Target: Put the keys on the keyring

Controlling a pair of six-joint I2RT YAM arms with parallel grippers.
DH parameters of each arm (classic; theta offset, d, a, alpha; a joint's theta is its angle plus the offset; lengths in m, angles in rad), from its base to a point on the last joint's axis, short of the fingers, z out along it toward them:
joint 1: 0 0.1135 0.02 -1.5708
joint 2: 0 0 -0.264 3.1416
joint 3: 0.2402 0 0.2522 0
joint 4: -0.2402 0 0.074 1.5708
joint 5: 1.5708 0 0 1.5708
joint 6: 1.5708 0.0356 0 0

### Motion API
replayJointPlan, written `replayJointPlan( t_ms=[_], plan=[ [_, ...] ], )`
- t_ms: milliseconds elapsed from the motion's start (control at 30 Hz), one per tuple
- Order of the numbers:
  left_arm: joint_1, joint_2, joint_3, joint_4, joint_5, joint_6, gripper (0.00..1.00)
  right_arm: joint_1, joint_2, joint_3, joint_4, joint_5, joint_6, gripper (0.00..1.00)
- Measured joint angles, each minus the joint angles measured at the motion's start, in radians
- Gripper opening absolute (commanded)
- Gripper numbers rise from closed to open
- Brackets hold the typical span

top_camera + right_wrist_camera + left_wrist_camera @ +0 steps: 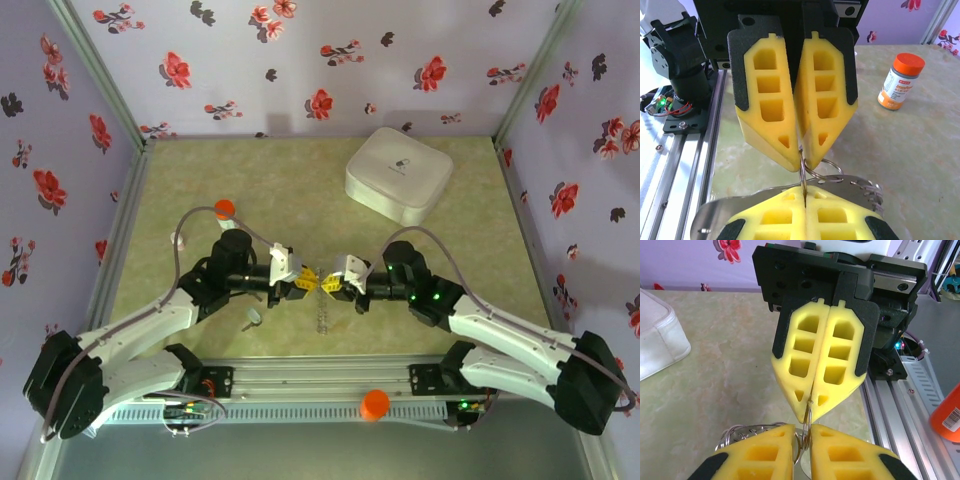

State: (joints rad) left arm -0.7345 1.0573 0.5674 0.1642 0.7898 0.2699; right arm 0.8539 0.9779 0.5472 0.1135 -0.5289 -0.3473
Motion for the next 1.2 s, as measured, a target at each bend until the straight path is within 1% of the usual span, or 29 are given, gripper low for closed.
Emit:
replayJointPlan(
  t_ms=[100,200,433,500,600,733,800,900,967,1000,1067,1200],
  plan=[
    [0.002,0.004,0.000,0.000,0.000,-0.002,0.10,0.003,0.010,0.000,0.005,-0.002,0.001,0.00],
    [0.002,0.005,0.000,0.005,0.001,-0.003,0.12,0.003,0.017,0.000,0.018,-0.003,0.001,0.00],
    [0.002,0.005,0.000,0.015,0.004,-0.003,0.13,0.005,0.018,0.002,0.037,-0.003,0.008,0.00],
    [0.002,0.005,0.000,0.016,0.004,-0.003,0.10,0.005,0.018,0.002,0.040,-0.003,0.011,0.00],
    [0.004,0.004,0.000,0.015,0.005,-0.001,0.01,0.005,0.018,0.002,0.039,-0.003,0.017,0.00],
    [0.005,0.003,0.000,0.014,0.005,0.001,0.00,0.005,0.018,0.002,0.039,-0.002,0.018,0.00],
    [0.005,0.001,0.000,0.013,0.002,0.002,0.00,0.005,0.018,0.002,0.039,0.003,0.017,0.19],
    [0.006,-0.018,0.000,-0.005,-0.028,0.002,0.00,0.008,0.001,0.002,0.029,0.032,0.006,0.36],
    [0.006,-0.046,0.000,-0.027,-0.069,0.001,0.00,0.007,-0.035,0.002,0.018,0.068,0.002,0.44],
    [0.006,-0.061,0.000,-0.031,-0.093,-0.002,0.00,0.004,-0.056,0.002,0.013,0.088,0.008,0.46],
    [0.006,-0.108,0.000,-0.042,-0.188,-0.021,0.00,-0.003,-0.104,0.002,0.006,0.140,0.028,0.50],
    [0.006,-0.208,0.000,-0.077,-0.386,-0.079,0.00,-0.010,-0.146,0.002,-0.016,0.248,0.081,0.49]
  ],
)
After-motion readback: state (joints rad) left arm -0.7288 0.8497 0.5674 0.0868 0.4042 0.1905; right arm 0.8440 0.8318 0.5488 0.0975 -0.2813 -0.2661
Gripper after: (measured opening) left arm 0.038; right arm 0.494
